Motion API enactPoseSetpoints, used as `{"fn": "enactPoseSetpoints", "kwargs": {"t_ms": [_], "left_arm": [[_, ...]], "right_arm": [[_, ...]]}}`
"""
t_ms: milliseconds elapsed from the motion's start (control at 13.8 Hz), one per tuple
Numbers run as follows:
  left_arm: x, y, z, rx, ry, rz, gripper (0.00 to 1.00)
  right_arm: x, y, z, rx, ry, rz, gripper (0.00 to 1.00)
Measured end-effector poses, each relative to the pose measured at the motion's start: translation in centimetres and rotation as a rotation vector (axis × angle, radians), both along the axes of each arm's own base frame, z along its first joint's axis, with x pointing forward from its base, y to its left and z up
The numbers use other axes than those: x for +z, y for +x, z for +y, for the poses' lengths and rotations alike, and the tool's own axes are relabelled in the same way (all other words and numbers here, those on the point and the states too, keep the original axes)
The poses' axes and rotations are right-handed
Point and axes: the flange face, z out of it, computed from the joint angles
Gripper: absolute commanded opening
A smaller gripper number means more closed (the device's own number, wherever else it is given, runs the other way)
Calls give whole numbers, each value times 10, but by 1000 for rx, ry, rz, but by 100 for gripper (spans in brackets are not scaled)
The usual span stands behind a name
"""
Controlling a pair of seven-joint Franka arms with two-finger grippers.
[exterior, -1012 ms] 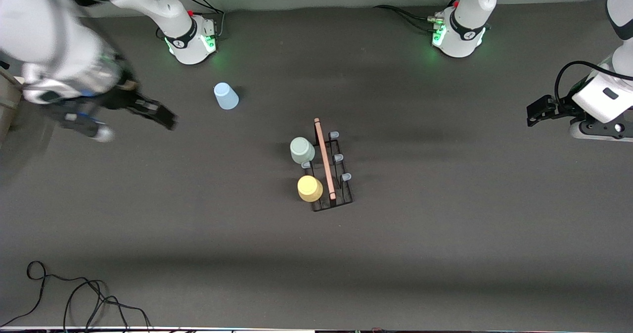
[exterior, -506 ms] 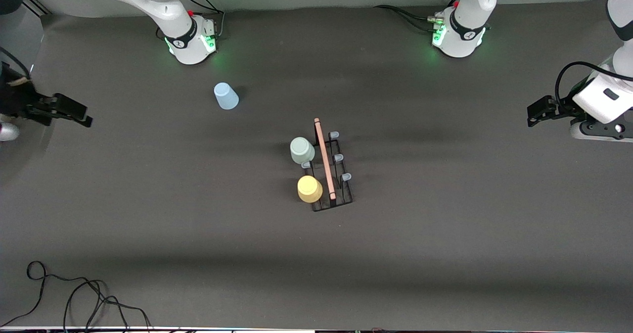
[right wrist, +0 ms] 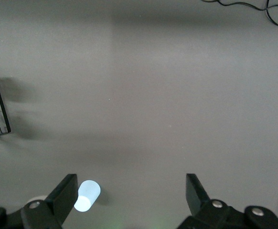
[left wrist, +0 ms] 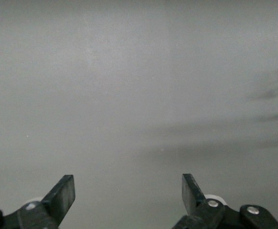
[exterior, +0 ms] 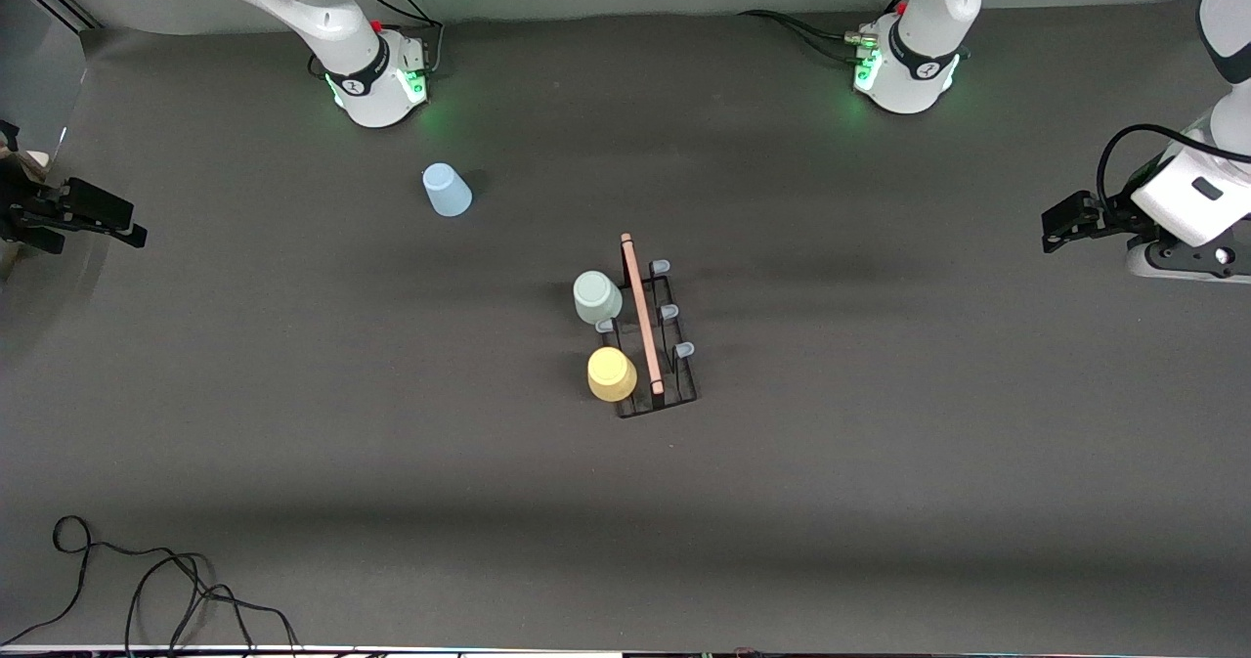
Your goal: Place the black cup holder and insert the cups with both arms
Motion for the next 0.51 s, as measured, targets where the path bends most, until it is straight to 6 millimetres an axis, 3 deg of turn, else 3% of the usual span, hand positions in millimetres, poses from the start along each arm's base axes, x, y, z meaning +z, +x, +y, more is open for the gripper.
{"fn": "enactPoseSetpoints", "kwargs": {"t_ms": [506], "left_arm": [[-7, 3, 6, -10, 0, 12, 100]], "right_arm": [[-1, 0, 7, 1, 1, 8, 100]]}}
